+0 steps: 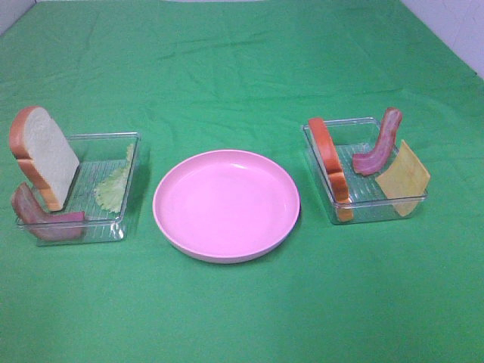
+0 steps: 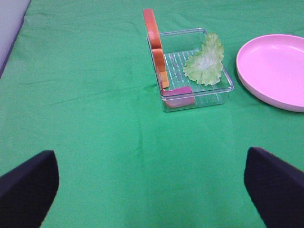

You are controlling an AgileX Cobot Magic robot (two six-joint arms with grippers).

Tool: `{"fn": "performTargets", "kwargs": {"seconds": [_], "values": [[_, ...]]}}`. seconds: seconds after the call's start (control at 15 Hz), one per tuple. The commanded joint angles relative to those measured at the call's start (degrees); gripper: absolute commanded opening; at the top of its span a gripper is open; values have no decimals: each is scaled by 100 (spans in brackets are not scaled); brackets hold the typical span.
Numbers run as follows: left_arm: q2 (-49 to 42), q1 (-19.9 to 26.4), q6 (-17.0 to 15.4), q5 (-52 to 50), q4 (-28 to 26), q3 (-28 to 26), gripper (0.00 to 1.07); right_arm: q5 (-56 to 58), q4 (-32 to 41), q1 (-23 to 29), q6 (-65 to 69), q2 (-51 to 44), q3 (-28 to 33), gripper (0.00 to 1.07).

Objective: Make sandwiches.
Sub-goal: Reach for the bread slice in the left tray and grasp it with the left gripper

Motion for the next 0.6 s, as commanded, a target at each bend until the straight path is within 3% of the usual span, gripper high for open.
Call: {"fn": "performTargets", "kwargs": {"seconds": [0.07, 0.47, 0.6], "values": [[-80, -29, -23, -92, -29, 17, 101, -69, -11, -40, -52, -201, 17, 97], [-80, -29, -29, -92, -29, 17, 101, -69, -11, -40, -52, -201, 17, 97], [155, -29, -183, -212, 0, -69, 101, -69, -11, -40, -52, -201, 17, 97]]}}
